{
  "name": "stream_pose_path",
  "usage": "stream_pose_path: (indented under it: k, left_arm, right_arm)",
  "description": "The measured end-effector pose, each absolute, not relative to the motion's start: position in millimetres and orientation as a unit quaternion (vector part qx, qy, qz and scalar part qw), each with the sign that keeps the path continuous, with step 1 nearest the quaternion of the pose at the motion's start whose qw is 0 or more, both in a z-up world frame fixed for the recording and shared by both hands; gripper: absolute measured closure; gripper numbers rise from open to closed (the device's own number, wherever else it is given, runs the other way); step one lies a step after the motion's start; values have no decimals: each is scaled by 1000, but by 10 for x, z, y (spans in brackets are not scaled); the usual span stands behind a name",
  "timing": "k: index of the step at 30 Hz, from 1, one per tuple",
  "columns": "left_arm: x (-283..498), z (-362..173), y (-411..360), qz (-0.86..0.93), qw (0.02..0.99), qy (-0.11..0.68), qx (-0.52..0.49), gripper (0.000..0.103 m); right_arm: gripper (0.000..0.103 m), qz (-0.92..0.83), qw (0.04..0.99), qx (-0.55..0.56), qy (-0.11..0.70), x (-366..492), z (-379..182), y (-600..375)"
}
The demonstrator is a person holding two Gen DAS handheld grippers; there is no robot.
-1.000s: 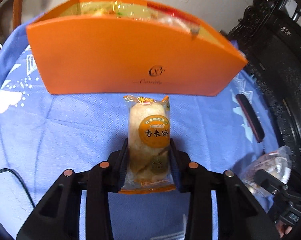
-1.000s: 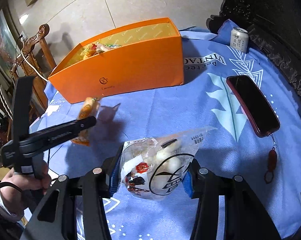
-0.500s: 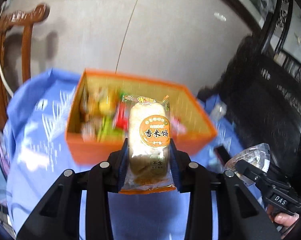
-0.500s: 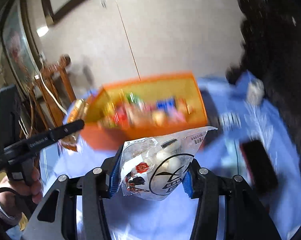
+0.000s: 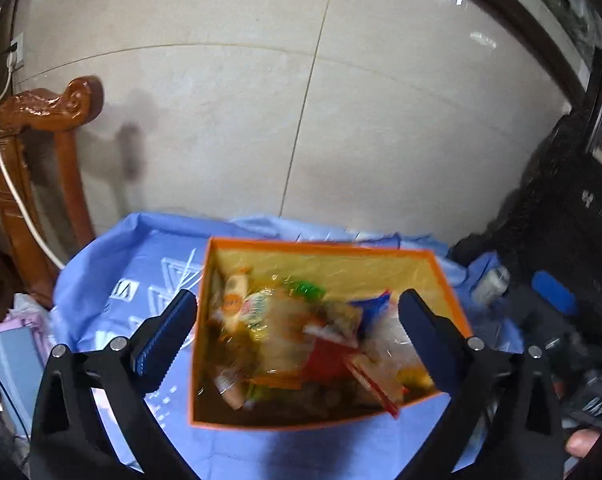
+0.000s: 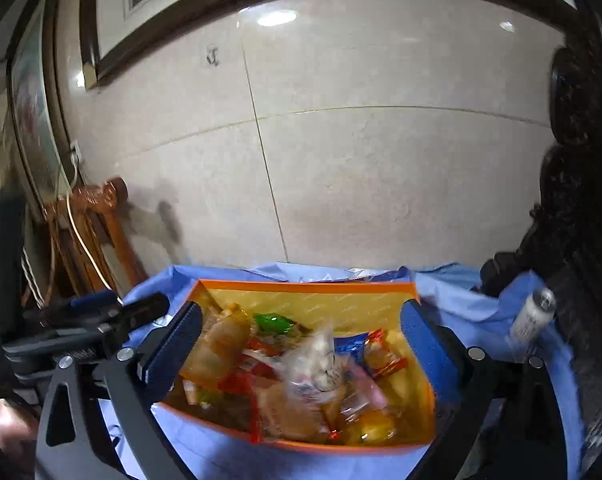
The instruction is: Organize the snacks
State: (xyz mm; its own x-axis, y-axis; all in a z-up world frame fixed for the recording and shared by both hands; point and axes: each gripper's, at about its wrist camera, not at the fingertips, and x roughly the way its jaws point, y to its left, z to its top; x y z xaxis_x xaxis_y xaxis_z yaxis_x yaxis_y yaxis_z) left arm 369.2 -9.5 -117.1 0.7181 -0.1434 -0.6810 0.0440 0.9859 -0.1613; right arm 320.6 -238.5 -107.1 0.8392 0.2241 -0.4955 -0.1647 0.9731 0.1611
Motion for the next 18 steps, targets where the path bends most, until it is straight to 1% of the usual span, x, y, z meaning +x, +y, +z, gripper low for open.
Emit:
stream_pose_path:
  k: [4,10,18]
  left_arm:
    - [3546,-1322,-89,-35,909,413,-33,4]
    - [3252,-1294,-108,-31,910,414,-7,4]
    - [2997,-1149,-98,-25,916,401,-9,4]
  right_arm:
    - [3,68,941,61,327,3076,-1246,-2366]
    - [3,49,934,64,347,2755,-1358,-2349]
    - [3,46,932,50,357,2565,-1308,-2262]
